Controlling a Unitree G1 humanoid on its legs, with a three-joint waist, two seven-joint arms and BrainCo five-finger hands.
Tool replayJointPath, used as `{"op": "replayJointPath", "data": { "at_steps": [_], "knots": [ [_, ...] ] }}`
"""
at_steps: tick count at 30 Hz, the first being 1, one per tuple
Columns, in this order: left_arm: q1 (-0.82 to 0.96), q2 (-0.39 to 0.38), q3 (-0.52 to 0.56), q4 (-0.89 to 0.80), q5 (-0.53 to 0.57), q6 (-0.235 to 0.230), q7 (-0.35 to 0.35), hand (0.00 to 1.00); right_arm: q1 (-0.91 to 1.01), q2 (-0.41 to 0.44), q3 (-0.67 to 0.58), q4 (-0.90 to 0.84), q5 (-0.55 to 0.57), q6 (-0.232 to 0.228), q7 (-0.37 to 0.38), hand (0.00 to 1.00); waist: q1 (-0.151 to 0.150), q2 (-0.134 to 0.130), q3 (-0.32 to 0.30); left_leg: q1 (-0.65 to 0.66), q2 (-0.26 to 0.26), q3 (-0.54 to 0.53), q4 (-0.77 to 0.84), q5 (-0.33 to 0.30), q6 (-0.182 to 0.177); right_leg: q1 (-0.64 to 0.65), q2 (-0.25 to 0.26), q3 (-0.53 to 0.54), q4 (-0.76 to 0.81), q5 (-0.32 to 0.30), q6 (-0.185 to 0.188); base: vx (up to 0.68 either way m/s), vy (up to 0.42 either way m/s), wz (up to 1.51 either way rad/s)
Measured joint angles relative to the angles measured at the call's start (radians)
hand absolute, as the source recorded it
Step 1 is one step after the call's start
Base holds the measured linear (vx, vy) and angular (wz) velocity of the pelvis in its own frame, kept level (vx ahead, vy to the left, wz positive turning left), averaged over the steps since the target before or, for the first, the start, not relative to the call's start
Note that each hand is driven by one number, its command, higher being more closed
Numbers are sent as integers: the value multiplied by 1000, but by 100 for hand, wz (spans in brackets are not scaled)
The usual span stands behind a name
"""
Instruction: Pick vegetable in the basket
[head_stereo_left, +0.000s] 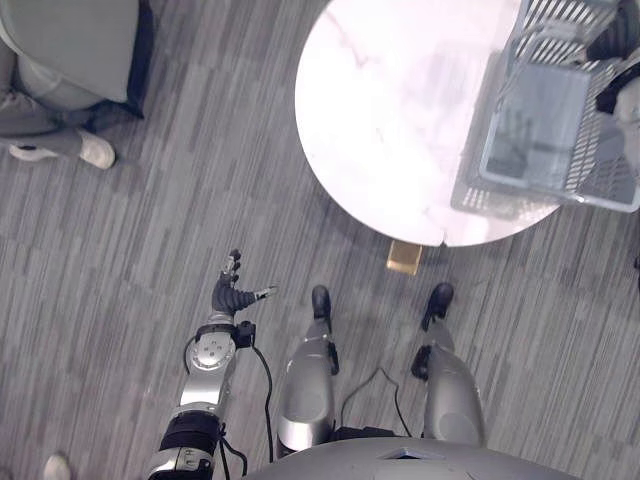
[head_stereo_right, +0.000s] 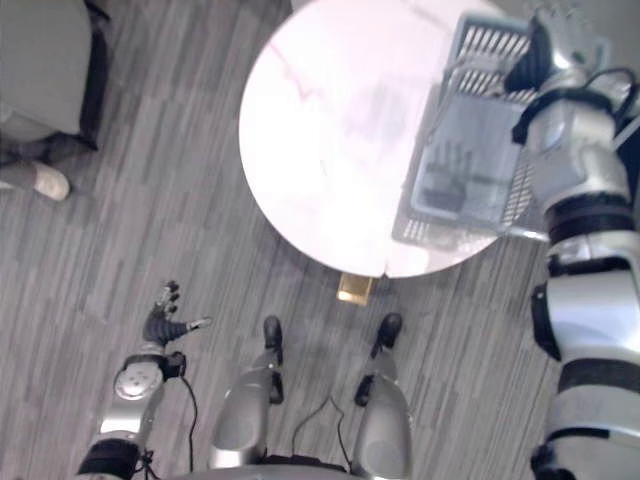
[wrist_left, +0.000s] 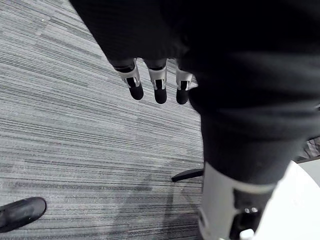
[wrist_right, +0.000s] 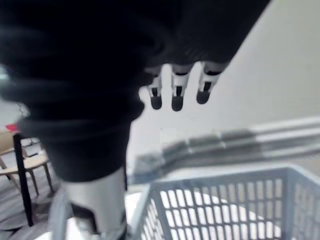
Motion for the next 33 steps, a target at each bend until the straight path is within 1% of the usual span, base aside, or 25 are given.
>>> {"op": "replayJointPath", "data": {
  "at_steps": [1, 3, 6, 10, 13, 16, 19, 21, 23, 24, 25, 26, 27, 29, 31, 32, 33],
  "knots": [
    [-5, 1, -4, 1, -16, -2, 0, 0, -14, -23, 7, 1, 0, 0, -11, 100, 0, 1, 3, -16, -3, 1, -2, 5, 2, -20, -2, 4, 0, 6, 4, -79, 38, 2],
    [-10, 1, -6, 5, -24, -3, 1, 0, -56, -53, 9, 33, 12, 2, -1, 100, 1, 1, 3, -42, -14, 3, -6, 13, 5, -53, -10, 25, 0, 11, 5, -60, 36, -6],
    [-10, -1, -7, 22, -63, -4, 1, 0, -69, -54, 7, 45, 42, 10, 8, 100, 0, 4, 4, -41, -14, 7, -7, 16, 6, -58, -10, 32, 0, 12, 4, -40, 25, -6],
    [-10, -3, -7, 20, -68, -4, -2, 0, -62, -54, 5, 46, 54, 10, 22, 100, 1, 4, 4, -36, -15, 14, -6, 17, 5, -57, -9, 54, 0, 12, 4, -31, 21, -6],
    [-10, -8, -7, 17, -68, -4, -3, 0, -23, -49, -18, 35, 83, 8, 39, 100, 1, 4, 4, -10, -16, 19, -8, 18, 5, -37, -8, 58, 0, 12, 4, -10, 11, -5],
    [-9, -32, -7, -4, -67, -4, -4, 0, 59, -39, -52, 33, 124, 8, 61, 100, -1, 9, 3, 41, -15, 15, -14, 18, 6, 16, -8, 57, 0, 12, 4, 0, 7, 2],
    [-6, -39, -7, -18, -64, -4, -9, 0, 160, -16, -146, 19, 179, 22, 61, 100, -4, 11, 1, 90, -16, 3, -30, 22, 6, 68, -8, 52, 0, 3, 6, -11, 20, 8],
    [1, -40, -7, -18, -65, -3, -10, 0, 199, -7, -176, 11, 200, 27, 59, 100, -6, 10, 1, 114, -17, 1, -42, 27, 5, 88, -8, 52, 0, -8, 7, -4, 9, 7],
    [13, -44, -7, -18, -65, -1, -12, 0, 282, -2, -252, -48, 240, 37, 57, 100, -16, 11, -3, 147, -16, -4, -60, 36, 3, 122, -6, 48, 0, -22, 13, 6, 9, 11],
    [20, -46, -7, -17, -65, 2, -18, 0, 329, 11, -311, -90, 260, 40, 48, 100, -28, 9, -6, 162, -15, -9, -60, 36, 3, 142, -6, 41, 0, -25, 15, 10, 14, 15],
    [22, -50, -7, -16, -65, 5, -30, 0, 397, 28, -387, -153, 283, 41, 33, 100, -39, 5, -13, 178, -14, -13, -60, 36, 2, 162, -6, 35, 0, -28, 15, 9, 14, 11],
    [26, -53, -7, -16, -65, 5, -31, 0, 439, 45, -430, -188, 293, 41, 24, 100, -42, -2, -28, 180, -14, -13, -60, 34, 2, 164, -6, 34, 0, -31, 15, 18, 13, 6],
    [33, -61, -6, -15, -65, 5, -32, 0, 503, 77, -489, -241, 314, 41, 7, 100, -46, -12, -55, 180, -12, -11, -60, 31, 1, 164, -5, 34, 0, -34, 18, 44, 9, -2],
    [55, -78, -8, -2, -65, 8, -38, 0, 690, 166, -607, -379, 368, 37, -14, 100, -57, -48, -118, 209, -7, 3, -60, 18, -2, 186, 1, 42, 0, -44, 20, 79, 8, -13],
    [77, -78, -11, 3, -64, 10, -47, 0, 798, 228, -673, -457, 395, 28, -25, 100, -63, -74, -151, 241, -3, 18, -60, 4, -5, 207, 5, 56, -1, -52, 18, 63, 9, -24],
    [105, -78, -12, 3, -63, 11, -52, 0, 911, 282, -737, -525, 414, 14, -30, 100, -80, -98, -201, 256, -2, 29, -60, -7, -7, 214, 6, 64, -1, -61, 23, 76, 14, -20],
    [115, -77, -12, 4, -60, 15, -59, 0, 973, 310, -782, -558, 431, 5, -32, 100, -94, -109, -217, 270, -2, 31, -60, -13, -8, 227, 6, 66, -1, -67, 29, 71, 15, -15]
  ]
}}
